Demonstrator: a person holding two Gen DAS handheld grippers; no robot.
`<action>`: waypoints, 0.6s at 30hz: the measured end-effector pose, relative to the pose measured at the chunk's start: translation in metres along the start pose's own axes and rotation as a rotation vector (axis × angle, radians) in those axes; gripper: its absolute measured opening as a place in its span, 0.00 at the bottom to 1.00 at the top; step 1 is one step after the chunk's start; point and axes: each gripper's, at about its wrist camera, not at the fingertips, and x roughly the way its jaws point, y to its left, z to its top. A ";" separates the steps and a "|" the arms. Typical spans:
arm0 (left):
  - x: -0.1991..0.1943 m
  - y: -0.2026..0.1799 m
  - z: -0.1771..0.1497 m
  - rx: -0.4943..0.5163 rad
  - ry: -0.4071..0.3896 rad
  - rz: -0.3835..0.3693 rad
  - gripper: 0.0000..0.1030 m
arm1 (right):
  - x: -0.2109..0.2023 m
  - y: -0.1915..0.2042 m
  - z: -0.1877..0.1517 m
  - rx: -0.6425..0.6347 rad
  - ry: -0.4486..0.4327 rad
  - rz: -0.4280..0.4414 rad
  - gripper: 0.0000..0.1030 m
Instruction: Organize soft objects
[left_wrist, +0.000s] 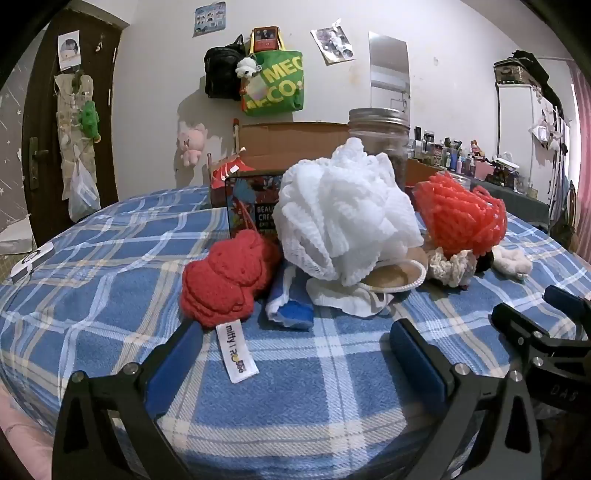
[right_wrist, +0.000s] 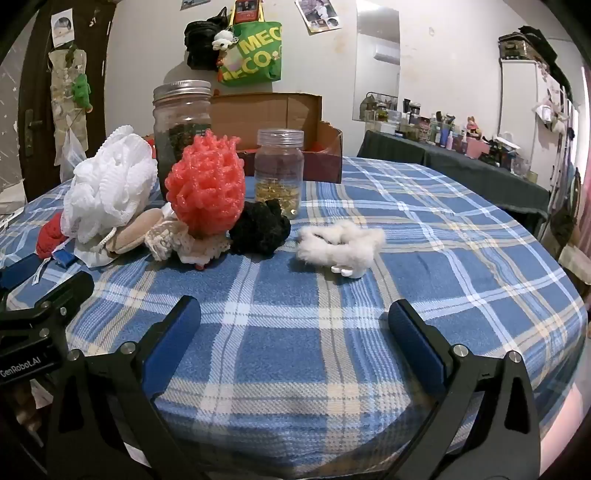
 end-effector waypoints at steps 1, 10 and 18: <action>0.000 0.001 0.000 -0.011 -0.002 -0.006 1.00 | 0.000 0.000 0.000 0.001 -0.001 0.000 1.00; 0.000 0.000 0.000 -0.005 -0.003 -0.003 1.00 | 0.001 -0.002 0.000 0.000 -0.005 0.000 1.00; 0.000 0.000 0.000 -0.006 -0.002 -0.004 1.00 | 0.000 -0.001 -0.002 -0.002 -0.014 -0.001 1.00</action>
